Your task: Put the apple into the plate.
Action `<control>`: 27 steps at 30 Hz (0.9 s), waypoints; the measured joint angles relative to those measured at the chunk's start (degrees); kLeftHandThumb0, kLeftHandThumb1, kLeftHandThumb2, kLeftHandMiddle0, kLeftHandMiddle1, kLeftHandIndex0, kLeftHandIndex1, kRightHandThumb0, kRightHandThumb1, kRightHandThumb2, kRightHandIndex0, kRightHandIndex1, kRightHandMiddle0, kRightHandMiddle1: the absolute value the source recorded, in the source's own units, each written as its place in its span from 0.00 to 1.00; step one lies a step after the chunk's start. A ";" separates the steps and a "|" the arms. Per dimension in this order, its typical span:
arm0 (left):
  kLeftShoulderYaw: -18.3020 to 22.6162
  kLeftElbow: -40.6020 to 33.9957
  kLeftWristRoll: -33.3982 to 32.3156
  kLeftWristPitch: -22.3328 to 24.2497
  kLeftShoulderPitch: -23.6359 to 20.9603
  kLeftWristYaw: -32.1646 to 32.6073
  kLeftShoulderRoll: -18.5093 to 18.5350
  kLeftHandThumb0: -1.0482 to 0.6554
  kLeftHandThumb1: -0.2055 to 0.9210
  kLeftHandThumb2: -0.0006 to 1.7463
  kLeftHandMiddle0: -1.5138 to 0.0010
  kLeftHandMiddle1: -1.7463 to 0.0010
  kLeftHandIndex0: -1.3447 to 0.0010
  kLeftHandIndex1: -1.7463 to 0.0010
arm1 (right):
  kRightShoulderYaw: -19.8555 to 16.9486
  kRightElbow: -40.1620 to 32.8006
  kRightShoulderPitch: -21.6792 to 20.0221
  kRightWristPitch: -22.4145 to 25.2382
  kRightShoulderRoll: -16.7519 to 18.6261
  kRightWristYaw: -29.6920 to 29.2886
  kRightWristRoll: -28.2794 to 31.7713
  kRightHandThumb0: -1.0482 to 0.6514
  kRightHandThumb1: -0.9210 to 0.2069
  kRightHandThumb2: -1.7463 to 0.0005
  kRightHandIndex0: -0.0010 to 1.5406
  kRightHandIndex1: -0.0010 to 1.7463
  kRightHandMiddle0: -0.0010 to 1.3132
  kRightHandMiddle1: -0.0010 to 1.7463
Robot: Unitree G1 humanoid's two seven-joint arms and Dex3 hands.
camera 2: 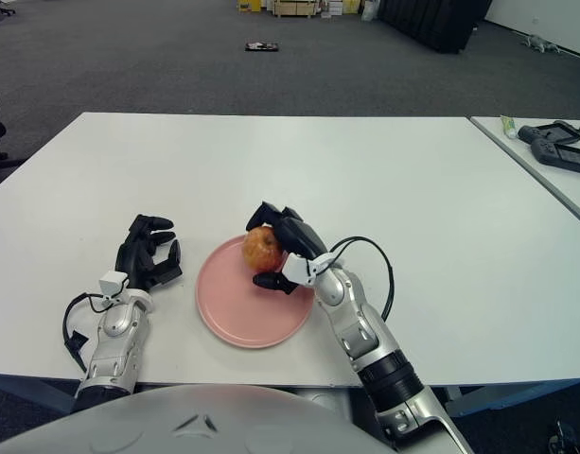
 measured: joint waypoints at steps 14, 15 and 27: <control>0.00 0.49 -0.73 -1.43 0.19 -0.61 -0.05 0.61 0.56 0.68 0.64 0.03 0.77 0.00 | 3.04 1.17 -2.28 0.50 -0.38 3.73 -4.55 0.61 0.65 0.21 0.40 1.00 0.55 0.83; 0.00 0.58 -0.74 -1.57 0.18 -0.62 -0.06 0.61 0.56 0.68 0.64 0.02 0.77 0.00 | 3.24 1.17 -2.43 0.51 -0.43 3.79 -4.92 0.61 0.65 0.22 0.40 1.00 0.55 0.82; -0.01 0.88 -0.53 -1.68 0.08 -0.53 -0.03 0.61 0.58 0.66 0.64 0.04 0.78 0.00 | 6.90 0.92 -5.48 -0.66 -3.91 5.53 -13.48 0.37 0.57 0.35 0.06 0.70 0.08 0.75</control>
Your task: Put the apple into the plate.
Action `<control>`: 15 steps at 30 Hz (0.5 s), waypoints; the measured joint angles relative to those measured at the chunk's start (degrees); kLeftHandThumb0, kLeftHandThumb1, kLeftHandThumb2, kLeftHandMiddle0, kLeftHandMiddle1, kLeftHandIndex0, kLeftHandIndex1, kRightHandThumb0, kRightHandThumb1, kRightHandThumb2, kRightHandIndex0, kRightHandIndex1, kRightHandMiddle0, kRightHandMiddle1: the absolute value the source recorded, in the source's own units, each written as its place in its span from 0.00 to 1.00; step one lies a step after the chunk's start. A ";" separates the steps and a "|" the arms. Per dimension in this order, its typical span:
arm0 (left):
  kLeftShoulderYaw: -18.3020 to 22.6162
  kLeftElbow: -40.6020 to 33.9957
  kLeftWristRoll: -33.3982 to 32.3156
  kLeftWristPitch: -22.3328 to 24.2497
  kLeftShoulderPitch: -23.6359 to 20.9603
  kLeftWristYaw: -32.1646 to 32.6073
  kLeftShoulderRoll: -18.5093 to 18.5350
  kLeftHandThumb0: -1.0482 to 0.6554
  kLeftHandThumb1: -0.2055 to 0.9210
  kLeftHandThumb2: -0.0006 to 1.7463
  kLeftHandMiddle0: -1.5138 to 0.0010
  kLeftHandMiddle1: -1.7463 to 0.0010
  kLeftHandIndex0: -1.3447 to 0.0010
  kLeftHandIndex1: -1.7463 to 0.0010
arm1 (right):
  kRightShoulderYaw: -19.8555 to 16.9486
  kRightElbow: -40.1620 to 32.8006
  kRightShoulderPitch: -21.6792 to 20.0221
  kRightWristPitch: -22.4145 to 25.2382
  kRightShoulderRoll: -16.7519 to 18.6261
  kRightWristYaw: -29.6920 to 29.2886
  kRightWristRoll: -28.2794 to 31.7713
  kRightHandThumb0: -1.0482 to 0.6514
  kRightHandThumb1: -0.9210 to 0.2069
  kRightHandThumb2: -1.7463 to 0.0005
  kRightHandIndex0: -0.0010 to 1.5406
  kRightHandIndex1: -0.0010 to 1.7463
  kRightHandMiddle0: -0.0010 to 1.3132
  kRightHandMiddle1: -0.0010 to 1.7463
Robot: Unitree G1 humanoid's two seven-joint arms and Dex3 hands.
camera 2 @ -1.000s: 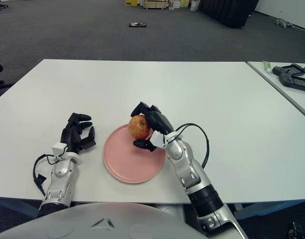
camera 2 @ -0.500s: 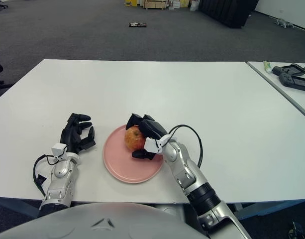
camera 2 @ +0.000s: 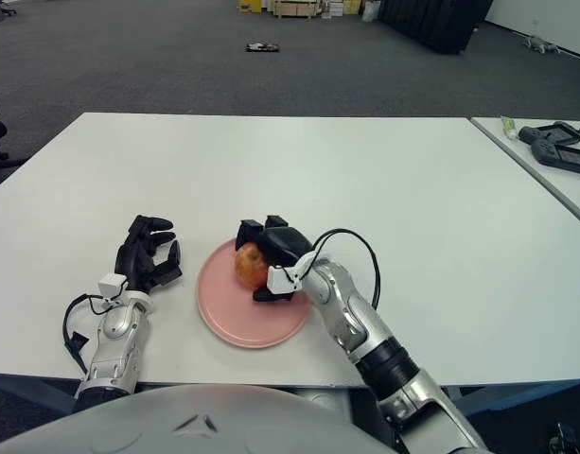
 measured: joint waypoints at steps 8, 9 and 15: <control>0.03 -0.33 0.06 0.82 -0.06 0.53 -0.03 0.61 0.56 0.69 0.65 0.01 0.77 0.00 | 1.16 -1.83 -0.78 -0.84 -2.99 1.45 -4.60 0.21 0.50 0.44 0.00 0.14 0.00 0.38; 0.03 -0.33 0.06 0.82 -0.05 0.53 -0.03 0.61 0.55 0.70 0.65 0.01 0.77 0.00 | 1.22 -2.10 -0.77 -0.79 -3.11 1.73 -4.82 0.20 0.49 0.44 0.00 0.11 0.00 0.36; 0.02 -0.31 -0.21 0.64 0.00 0.37 -0.01 0.61 0.54 0.71 0.64 0.01 0.76 0.00 | 1.22 -3.13 -0.76 -0.06 -3.28 3.06 -6.07 0.14 0.43 0.51 0.00 0.01 0.00 0.11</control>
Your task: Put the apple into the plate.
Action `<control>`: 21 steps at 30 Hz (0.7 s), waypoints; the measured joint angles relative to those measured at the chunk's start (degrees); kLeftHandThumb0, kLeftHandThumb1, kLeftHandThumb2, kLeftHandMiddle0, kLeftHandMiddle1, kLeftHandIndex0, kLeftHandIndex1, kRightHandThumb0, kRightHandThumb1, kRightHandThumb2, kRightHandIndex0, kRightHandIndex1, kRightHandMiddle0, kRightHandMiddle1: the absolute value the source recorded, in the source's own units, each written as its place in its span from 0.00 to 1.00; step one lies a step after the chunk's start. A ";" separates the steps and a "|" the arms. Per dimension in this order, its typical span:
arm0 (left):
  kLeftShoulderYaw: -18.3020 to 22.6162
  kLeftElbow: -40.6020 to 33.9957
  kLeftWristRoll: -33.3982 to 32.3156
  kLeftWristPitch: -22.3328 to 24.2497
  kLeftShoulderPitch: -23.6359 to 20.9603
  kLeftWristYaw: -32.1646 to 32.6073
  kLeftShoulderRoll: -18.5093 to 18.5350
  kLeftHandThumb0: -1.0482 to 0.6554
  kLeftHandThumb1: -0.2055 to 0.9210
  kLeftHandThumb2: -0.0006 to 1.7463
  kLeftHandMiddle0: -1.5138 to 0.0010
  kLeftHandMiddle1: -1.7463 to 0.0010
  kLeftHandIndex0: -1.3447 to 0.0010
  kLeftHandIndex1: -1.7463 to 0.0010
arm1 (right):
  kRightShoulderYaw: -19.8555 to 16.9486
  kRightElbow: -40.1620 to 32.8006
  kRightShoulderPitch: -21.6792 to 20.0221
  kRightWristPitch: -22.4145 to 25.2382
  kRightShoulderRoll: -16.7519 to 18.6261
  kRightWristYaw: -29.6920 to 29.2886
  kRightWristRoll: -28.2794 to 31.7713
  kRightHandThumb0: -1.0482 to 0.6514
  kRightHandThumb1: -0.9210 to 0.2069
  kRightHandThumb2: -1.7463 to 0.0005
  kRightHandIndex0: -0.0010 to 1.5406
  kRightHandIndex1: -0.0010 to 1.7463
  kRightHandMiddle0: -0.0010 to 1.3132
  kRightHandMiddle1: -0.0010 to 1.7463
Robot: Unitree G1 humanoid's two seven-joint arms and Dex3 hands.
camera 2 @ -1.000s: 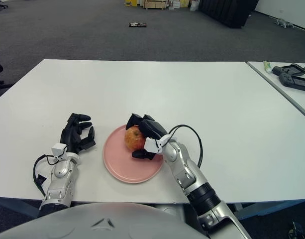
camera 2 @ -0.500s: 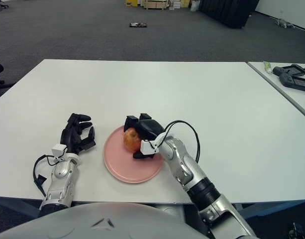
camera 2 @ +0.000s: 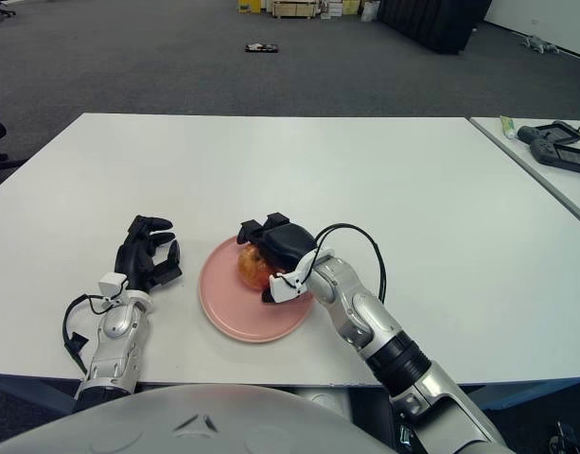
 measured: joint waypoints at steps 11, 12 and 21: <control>0.02 -0.02 -0.10 -0.18 0.00 -0.39 0.04 0.61 0.55 0.70 0.64 0.01 0.77 0.00 | -1.64 -0.54 1.20 -0.84 -0.01 0.26 1.78 0.06 0.36 0.62 0.00 0.00 0.00 0.00; 0.02 -0.04 -0.09 -0.15 0.00 -0.39 0.04 0.61 0.55 0.69 0.64 0.01 0.77 0.00 | -1.94 -0.62 1.51 -1.10 -0.04 0.25 2.23 0.05 0.36 0.62 0.00 0.00 0.00 0.00; 0.01 -0.53 -0.02 0.68 0.07 -0.39 0.05 0.61 0.56 0.68 0.64 0.02 0.77 0.00 | -7.96 -6.16 4.50 -3.10 -2.66 2.63 11.14 0.01 0.34 0.67 0.00 0.00 0.00 0.00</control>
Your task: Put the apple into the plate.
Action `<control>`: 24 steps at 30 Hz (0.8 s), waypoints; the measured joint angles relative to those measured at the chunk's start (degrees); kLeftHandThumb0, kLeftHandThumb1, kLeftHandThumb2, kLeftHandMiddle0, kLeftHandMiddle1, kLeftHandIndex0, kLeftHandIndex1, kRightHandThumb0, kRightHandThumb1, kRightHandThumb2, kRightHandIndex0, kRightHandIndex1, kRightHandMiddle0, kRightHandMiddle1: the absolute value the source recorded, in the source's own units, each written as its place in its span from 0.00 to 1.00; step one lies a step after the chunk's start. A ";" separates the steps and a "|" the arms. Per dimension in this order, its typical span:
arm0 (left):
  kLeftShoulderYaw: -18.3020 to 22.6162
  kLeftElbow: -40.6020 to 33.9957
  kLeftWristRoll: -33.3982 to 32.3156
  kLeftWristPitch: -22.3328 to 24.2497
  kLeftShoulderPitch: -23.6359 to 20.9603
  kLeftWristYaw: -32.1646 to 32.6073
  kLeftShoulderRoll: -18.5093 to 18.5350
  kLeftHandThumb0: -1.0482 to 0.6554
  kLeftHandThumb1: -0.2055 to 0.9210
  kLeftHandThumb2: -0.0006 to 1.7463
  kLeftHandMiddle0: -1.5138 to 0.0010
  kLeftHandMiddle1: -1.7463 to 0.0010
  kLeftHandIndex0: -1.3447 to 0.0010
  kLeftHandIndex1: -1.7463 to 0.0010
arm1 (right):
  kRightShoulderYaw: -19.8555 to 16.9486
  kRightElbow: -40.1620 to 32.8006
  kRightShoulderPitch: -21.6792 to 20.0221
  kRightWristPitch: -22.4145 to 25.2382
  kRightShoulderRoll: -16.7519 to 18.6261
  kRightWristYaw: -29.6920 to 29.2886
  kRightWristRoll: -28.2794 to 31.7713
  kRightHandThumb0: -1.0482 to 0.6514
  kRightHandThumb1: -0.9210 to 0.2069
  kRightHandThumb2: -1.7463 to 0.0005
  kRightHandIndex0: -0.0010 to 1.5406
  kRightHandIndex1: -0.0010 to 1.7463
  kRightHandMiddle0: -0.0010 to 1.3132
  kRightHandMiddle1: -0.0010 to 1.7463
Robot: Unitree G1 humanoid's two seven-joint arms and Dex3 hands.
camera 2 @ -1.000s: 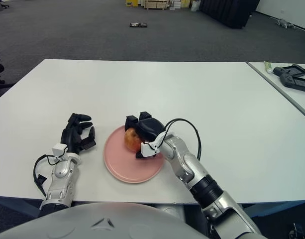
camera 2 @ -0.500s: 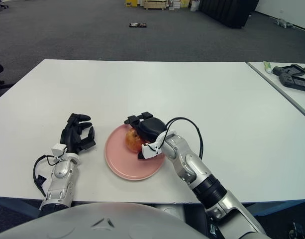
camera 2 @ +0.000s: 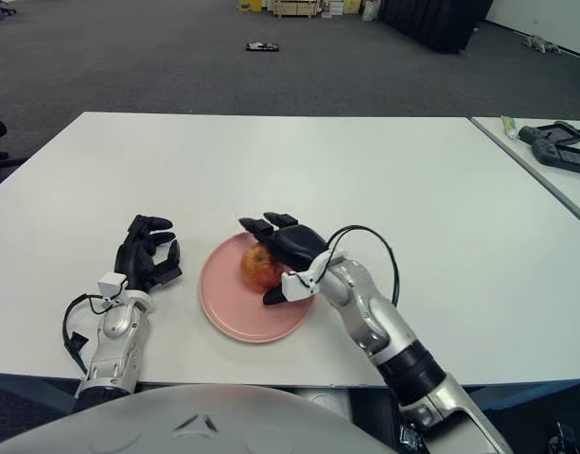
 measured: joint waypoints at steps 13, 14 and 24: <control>0.40 1.04 -1.00 -1.73 -0.12 -0.85 0.28 0.61 0.56 0.67 0.64 0.05 0.76 0.00 | -9.43 0.01 5.61 -3.47 1.51 3.65 24.04 0.00 0.20 0.76 0.00 0.00 0.00 0.00; 0.47 1.32 -1.12 -2.03 -0.18 -1.03 0.27 0.61 0.56 0.68 0.64 0.05 0.75 0.00 | -10.24 0.70 6.00 -3.95 1.85 3.94 26.36 0.00 0.18 0.76 0.00 0.00 0.00 0.00; 0.82 2.67 -1.75 -2.48 -0.81 -1.65 0.51 0.61 0.57 0.67 0.64 0.04 0.77 0.00 | -17.74 9.17 7.06 -12.48 6.51 3.50 39.46 0.00 0.07 0.79 0.00 0.00 0.00 0.00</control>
